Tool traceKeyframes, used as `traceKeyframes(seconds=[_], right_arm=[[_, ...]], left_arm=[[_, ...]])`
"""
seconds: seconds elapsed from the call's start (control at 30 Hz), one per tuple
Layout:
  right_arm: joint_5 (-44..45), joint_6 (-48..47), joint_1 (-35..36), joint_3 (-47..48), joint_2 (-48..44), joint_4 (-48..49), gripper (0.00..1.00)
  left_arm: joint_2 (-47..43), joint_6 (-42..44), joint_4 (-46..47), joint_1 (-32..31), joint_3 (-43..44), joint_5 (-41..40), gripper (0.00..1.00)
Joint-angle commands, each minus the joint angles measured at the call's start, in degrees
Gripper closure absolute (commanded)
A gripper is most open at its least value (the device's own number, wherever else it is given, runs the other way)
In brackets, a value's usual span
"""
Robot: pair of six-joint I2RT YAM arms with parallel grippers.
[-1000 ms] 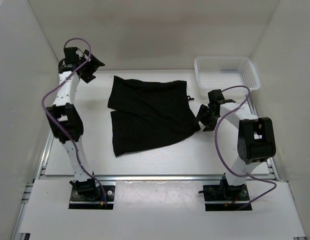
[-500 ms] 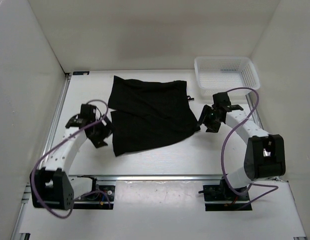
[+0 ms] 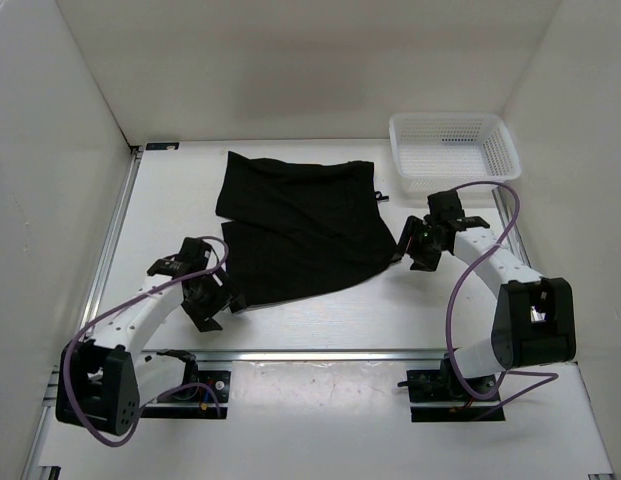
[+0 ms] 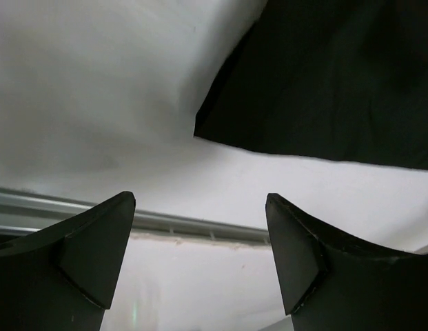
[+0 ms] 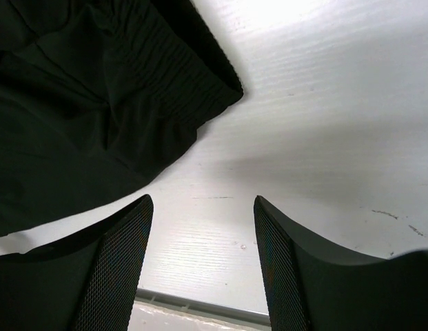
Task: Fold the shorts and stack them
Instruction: Fold the shorts
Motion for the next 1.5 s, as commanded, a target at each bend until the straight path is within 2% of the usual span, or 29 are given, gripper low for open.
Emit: traceKeyframes(seconds=[0.0, 0.1, 0.27, 0.37, 0.4, 0.47, 0.53, 0.8, 1.0, 1.03, 1.13, 1.17, 1.47], right_arm=[[-2.62, -0.01, -0.58, -1.49, -1.29, 1.16, 0.35], [-4.20, 0.51, -0.58, -2.72, -0.68, 2.65, 0.35], [-5.26, 1.57, -1.10, -3.33, 2.22, 6.43, 0.35], [-5.88, 1.57, -1.10, -1.94, 4.85, 8.10, 0.35], [-5.88, 1.57, -1.10, -1.41, 6.52, 8.72, 0.35], [-5.88, 1.57, -1.10, 0.17, 8.46, 9.24, 0.35], [-6.40, 1.57, -1.10, 0.71, 11.44, 9.77, 0.36], [-6.93, 2.63, -1.10, 3.87, 15.23, 12.23, 0.41], [-6.40, 3.16, -1.10, 4.40, 16.63, 12.85, 0.57], [-6.40, 3.16, -1.10, 4.40, 16.64, 13.38, 0.68], [-6.40, 3.68, -1.10, 4.40, 17.17, 13.91, 0.87], [-6.40, 3.68, -1.10, 3.79, 17.17, 13.91, 0.99], [-0.52, 2.45, -1.10, -3.24, 5.15, 9.17, 1.00]], left_arm=[[2.75, -2.77, 5.09, -0.18, 2.26, -3.25, 0.13], [8.01, -2.78, 7.90, -0.80, 2.88, -3.25, 0.14], [15.58, -2.08, 11.51, -1.33, 4.63, -2.55, 0.25], [18.93, -1.55, 12.04, -1.33, 5.95, -2.55, 0.43], [19.63, -1.55, 12.04, -1.33, 5.95, -2.55, 0.59], [19.64, -1.03, 12.04, -1.33, 7.62, -3.07, 0.77], [19.03, -1.02, 12.04, -1.33, 8.41, -3.08, 0.90], [14.28, -1.02, 10.12, -0.63, 11.05, -3.07, 0.90], [12.34, 0.55, 7.83, 1.31, 12.89, -4.40, 0.90], [12.34, 0.56, 7.82, 1.31, 12.90, -4.40, 0.90], [12.34, 1.08, 7.30, 1.83, 14.13, -4.92, 0.90], [12.34, 1.69, 6.69, 1.84, 14.74, -4.92, 0.90], [5.67, 4.59, 0.89, 7.63, 16.68, -6.77, 0.90]])
